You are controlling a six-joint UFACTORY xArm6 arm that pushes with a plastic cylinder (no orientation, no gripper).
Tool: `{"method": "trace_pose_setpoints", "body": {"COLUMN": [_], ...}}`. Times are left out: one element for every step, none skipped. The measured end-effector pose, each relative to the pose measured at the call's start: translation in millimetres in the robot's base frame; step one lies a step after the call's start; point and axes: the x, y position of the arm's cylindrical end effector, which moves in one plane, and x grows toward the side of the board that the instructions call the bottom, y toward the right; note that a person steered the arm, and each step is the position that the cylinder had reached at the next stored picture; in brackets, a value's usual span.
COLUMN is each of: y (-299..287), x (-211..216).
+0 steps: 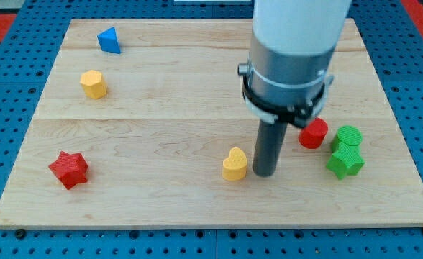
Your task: Slightly push the red star towards the upside
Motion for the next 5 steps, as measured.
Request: {"method": "trace_pose_setpoints", "body": {"y": [-37.4, -108.4, -189.8, -261.9, -303.4], "x": [23.2, 25.6, 25.6, 24.5, 1.7]}}
